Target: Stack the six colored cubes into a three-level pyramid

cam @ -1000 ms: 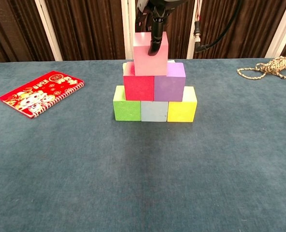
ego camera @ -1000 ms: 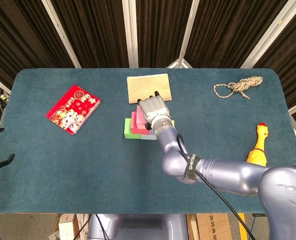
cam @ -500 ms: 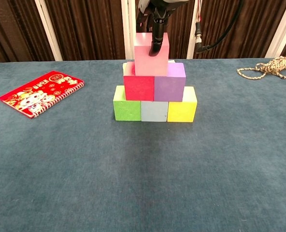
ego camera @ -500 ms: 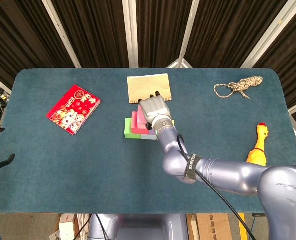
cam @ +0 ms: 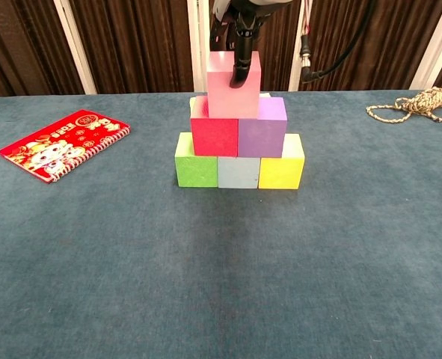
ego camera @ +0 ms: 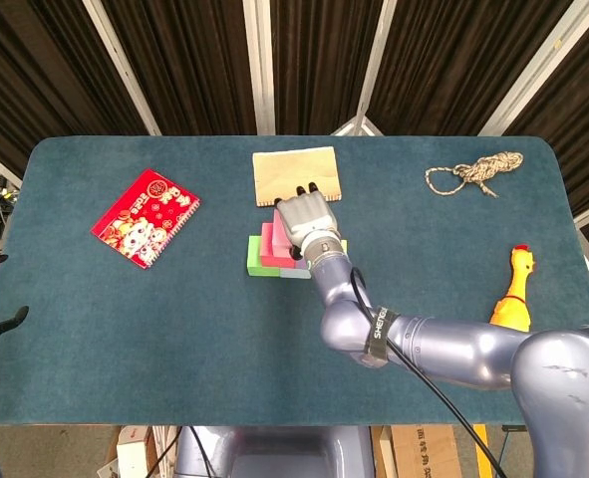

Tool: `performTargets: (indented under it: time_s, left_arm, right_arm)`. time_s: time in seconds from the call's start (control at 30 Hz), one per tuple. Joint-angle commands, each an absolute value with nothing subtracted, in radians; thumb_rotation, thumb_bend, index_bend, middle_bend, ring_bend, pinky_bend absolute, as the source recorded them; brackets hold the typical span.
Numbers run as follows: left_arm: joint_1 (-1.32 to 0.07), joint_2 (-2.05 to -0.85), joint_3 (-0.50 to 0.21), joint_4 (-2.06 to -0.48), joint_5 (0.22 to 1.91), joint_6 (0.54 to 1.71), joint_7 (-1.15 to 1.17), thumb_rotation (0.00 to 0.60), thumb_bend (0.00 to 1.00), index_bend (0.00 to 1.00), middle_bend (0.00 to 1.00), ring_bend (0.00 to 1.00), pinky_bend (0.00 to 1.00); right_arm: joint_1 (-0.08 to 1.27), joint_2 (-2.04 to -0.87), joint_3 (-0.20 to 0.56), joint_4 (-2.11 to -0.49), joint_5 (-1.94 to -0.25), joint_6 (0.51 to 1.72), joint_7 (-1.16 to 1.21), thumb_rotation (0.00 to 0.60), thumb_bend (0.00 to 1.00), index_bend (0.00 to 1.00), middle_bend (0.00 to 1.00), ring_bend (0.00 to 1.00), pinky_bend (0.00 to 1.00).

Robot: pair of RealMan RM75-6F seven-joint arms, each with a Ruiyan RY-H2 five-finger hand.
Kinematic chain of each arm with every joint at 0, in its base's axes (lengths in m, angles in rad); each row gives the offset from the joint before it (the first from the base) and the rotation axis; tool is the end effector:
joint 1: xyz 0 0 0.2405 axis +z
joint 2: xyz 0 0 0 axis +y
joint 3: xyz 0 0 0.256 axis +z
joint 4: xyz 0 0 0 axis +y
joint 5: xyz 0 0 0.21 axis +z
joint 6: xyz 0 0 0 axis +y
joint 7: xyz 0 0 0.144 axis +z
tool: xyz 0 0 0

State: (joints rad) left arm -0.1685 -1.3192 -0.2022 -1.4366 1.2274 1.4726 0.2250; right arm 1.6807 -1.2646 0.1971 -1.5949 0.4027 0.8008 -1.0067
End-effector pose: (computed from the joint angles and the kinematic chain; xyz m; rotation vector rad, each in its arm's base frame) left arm -0.3345 0.2349 0.1452 -1.1513 -0.7810 -0.7586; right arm 0.0677 -0.4175 0.0444 1.9236 -0.9911 0.4982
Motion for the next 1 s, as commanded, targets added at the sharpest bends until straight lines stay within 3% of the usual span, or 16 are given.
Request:
performTargets:
  time_s: [0.03,1.0]
  left_arm:
    - [-0.169,-1.32,-0.202,-1.436,1.227,1.472,0.225,0.6,0.23,0.22,0.07,0.0,0.04]
    - [-0.17,-1.324,-0.202,-1.432,1.225,1.47,0.228,0.6,0.23,0.22,0.07,0.0,0.04]
  right_arm:
    - [1.682,-1.265,0.2,-1.596,0.404,0.804,-1.009,0.6,0.34,0.19,0.31,0.07,0.0]
    - [1.678,-1.258,0.225,-1.606,0.446,0.829,-1.054,0.6,0.34,0.19,0.25,0.02,0.0]
